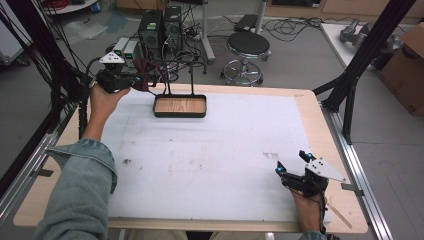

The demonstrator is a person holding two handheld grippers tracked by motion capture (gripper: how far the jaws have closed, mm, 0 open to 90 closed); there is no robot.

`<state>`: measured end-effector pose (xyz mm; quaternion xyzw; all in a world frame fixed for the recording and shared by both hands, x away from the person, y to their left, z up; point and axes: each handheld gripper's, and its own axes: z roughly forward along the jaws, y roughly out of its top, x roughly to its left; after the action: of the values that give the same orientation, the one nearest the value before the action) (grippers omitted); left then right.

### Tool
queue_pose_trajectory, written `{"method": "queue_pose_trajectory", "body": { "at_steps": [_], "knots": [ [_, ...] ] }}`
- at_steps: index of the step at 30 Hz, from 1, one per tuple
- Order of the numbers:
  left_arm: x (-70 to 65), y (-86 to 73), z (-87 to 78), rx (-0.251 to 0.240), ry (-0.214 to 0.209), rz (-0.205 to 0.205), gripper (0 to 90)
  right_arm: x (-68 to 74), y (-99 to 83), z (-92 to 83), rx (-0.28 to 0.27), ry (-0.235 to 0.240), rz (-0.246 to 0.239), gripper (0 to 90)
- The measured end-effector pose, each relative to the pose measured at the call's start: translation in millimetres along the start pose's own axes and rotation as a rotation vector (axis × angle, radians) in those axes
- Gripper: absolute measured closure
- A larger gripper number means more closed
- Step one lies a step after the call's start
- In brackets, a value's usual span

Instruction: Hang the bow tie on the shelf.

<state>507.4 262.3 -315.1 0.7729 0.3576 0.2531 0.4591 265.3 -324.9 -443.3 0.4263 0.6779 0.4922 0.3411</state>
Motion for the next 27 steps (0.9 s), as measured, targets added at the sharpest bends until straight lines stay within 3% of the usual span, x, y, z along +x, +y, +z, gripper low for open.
{"method": "queue_pose_trajectory", "body": {
  "at_steps": [14,27],
  "knots": [
    [-3.0,-9.6,15.5,0.015,0.011,-0.006,77.0,0.0,0.0,0.1,0.0,0.001,-0.001,10.7],
    [-3.4,-9.7,11.4,0.0,0.007,-0.015,69.2,0.1,0.1,0.2,0.0,0.001,-0.001,10.7]
  ]
}}
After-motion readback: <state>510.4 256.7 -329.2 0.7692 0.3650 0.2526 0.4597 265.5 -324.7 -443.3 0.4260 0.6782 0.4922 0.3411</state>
